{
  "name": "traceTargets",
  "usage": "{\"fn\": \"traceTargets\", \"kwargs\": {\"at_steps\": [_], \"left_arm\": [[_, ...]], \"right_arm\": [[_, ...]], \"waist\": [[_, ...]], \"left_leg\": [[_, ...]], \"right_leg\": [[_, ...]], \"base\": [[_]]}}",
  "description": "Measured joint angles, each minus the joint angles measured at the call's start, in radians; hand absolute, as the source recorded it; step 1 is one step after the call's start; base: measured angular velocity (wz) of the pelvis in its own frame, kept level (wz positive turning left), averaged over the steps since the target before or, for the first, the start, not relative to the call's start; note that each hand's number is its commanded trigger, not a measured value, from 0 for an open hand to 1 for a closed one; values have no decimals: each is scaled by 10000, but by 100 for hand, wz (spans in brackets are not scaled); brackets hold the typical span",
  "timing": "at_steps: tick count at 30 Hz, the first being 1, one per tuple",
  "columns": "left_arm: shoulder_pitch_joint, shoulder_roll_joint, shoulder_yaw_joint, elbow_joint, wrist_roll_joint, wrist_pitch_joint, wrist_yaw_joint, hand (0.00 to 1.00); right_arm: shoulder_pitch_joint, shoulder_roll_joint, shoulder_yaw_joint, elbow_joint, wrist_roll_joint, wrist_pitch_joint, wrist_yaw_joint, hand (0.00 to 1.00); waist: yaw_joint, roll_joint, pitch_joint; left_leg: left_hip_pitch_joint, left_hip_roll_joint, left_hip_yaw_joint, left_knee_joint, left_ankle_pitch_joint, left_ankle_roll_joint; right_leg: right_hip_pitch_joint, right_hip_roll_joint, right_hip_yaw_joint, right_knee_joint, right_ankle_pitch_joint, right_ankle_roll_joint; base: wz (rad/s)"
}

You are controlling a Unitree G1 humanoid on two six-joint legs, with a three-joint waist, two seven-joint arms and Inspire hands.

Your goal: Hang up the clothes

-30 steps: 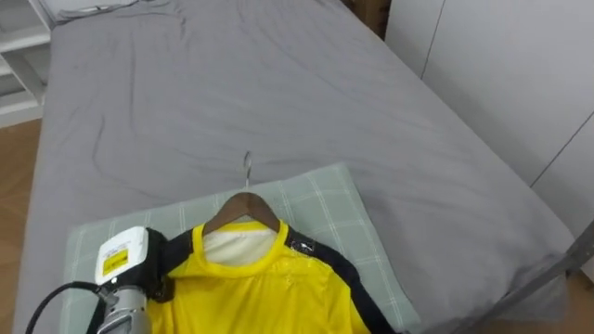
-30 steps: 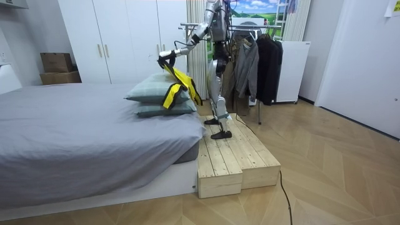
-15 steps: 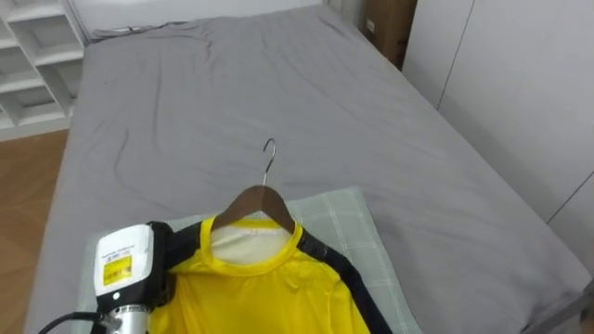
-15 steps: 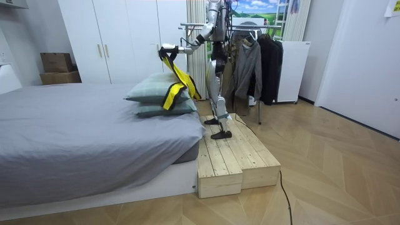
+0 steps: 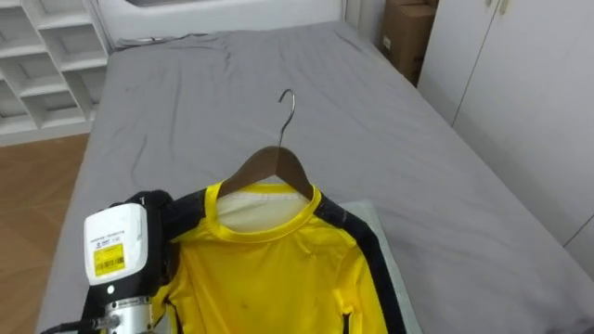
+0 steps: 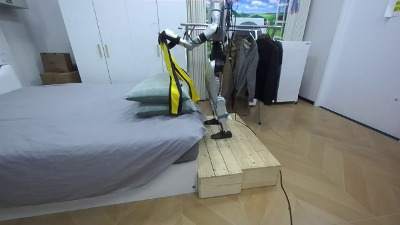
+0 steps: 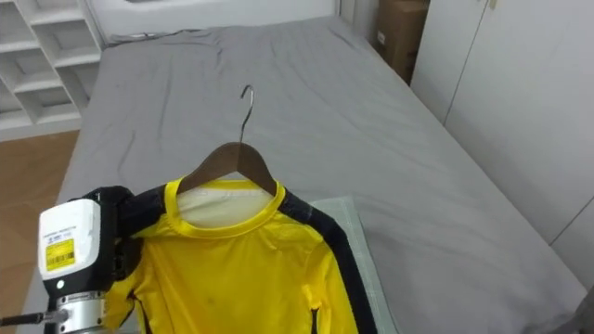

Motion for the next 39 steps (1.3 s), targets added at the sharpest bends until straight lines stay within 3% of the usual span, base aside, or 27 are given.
{"fn": "traceTargets", "kwargs": {"at_steps": [15,20,29,33,39], "left_arm": [[387,-13,404,-6,-16,0,-1,100],[454,-12,403,-93,-195,-21,1,100],[543,28,392,-89,-1232,-426,257,100],[555,53,392,-84,-1221,-676,431,100],[559,43,395,-110,-1226,-720,430,100]], "right_arm": [[53,-24,-593,-31,-590,0,132,0],[42,-24,-767,-98,-1207,-4,-393,0],[-32,-86,-1677,-1233,-3127,-144,-2829,0],[-40,-136,-2404,-1975,-4758,-716,-4413,0],[32,-137,-2661,-3332,-5991,-1004,-6672,0]], "waist": [[117,2,0],[141,1,-1],[137,-60,57],[175,-79,77],[454,-78,66]], "left_leg": [[80,-6,-203,-71,-1,-2],[116,-6,-200,-62,-1,-2],[107,-12,-275,3,-1,-2],[122,-13,-340,0,0,-5],[28,-3,-343,23,6,-14]], "right_leg": [[227,-3,-199,-125,-9,7],[250,-3,-197,-120,-10,9],[292,-17,-271,-85,-45,25],[292,-28,-354,33,-121,18],[190,-30,-385,93,-127,10]], "base": [[3],[0],[2],[6],[0]]}}
